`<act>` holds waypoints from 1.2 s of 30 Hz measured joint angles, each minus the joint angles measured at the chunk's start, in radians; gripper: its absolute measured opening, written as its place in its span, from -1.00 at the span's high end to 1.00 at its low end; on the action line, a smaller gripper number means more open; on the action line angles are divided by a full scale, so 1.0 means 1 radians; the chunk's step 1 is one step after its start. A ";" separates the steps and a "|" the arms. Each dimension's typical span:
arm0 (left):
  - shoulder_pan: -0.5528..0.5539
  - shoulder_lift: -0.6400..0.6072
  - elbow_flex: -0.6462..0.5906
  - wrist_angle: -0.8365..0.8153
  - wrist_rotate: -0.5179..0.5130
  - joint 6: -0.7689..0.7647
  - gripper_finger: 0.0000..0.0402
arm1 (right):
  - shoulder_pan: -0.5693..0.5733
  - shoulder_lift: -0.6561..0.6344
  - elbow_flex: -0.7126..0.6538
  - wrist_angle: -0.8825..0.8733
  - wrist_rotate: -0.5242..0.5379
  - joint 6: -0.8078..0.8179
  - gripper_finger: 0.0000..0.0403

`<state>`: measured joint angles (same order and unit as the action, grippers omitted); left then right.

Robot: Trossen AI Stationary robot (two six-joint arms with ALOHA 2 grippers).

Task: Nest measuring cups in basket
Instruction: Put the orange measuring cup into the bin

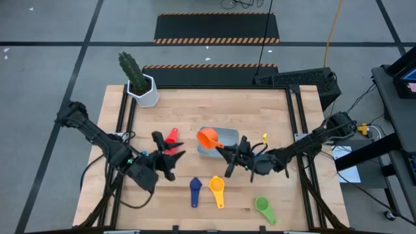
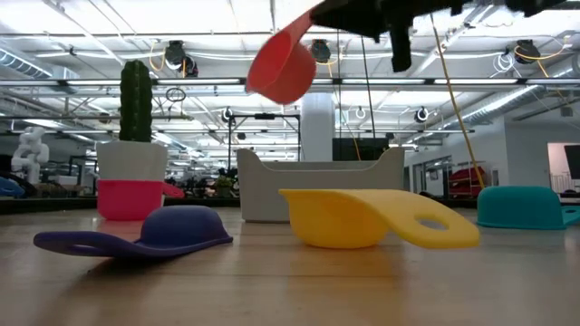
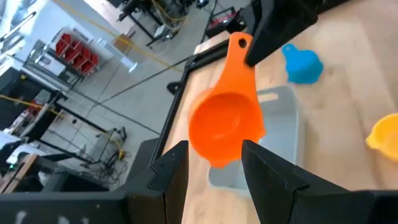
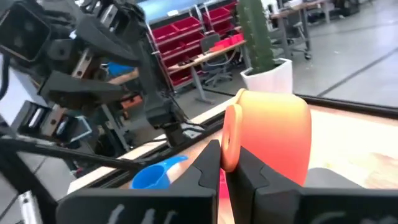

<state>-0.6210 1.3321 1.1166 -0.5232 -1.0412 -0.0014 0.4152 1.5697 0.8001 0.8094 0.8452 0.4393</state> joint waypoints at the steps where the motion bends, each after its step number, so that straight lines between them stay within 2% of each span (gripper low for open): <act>1: 0.010 -0.018 -0.029 0.009 0.001 0.004 0.24 | -0.015 0.002 0.000 -0.002 -0.016 0.014 0.98; 5: 0.036 -0.084 -0.116 0.026 0.002 -0.007 0.24 | -0.055 0.032 -0.004 0.014 -0.039 0.083 0.98; 9: 0.047 -0.134 -0.164 0.025 0.052 -0.024 0.24 | -0.077 0.077 -0.038 0.088 -0.039 0.154 0.98; 17: 0.049 -0.154 -0.179 0.054 0.096 -0.026 0.24 | -0.095 0.146 -0.165 0.364 -0.038 0.255 0.98; 20: 0.049 -0.153 -0.179 0.066 0.100 -0.016 0.24 | -0.106 0.179 -0.191 0.418 -0.037 0.303 0.98; 25: 0.051 -0.153 -0.179 0.070 0.102 -0.013 0.24 | -0.124 0.226 -0.198 0.455 -0.036 0.343 0.98; 32: 0.051 -0.153 -0.179 0.073 0.102 -0.012 0.24 | -0.126 0.211 -0.198 0.435 -0.040 0.335 0.98; 36: 0.052 -0.153 -0.179 0.074 0.102 -0.013 0.24 | -0.120 0.175 -0.199 0.459 -0.119 0.319 0.98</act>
<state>-0.5687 1.1793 0.9371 -0.4488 -0.9392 -0.0139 0.2954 1.7447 0.6010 1.2683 0.7259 0.7579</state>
